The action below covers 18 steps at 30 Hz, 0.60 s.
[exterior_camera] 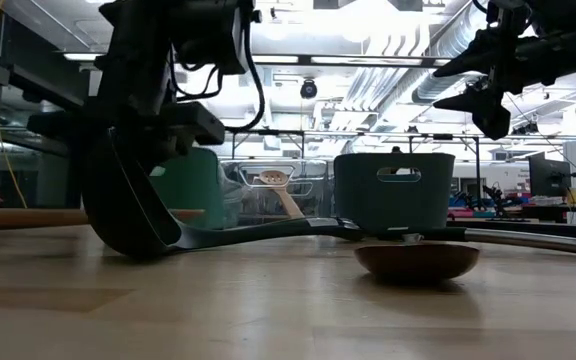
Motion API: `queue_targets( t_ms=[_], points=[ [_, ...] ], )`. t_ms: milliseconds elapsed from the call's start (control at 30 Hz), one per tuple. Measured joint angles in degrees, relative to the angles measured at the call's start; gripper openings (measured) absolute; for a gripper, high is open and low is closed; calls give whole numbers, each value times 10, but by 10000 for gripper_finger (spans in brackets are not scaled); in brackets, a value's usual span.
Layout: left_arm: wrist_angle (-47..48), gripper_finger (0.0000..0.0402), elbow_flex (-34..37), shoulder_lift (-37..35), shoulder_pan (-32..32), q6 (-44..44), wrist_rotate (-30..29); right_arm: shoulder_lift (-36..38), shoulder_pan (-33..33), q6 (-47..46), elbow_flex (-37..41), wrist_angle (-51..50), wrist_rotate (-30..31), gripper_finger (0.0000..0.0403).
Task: Pick & Place Kitchen Items
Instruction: Put the light brown serving spoon into the transparent bin
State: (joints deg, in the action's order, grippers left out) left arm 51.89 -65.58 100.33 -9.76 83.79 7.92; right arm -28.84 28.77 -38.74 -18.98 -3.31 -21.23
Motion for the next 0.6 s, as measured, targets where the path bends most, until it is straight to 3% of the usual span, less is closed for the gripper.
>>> queue_targets(
  t_ms=[600],
  points=[
    [141, 76, -137, -1, 0, -43, -24, 0, 0, 0, 0, 0, -4, 215]
  ],
)
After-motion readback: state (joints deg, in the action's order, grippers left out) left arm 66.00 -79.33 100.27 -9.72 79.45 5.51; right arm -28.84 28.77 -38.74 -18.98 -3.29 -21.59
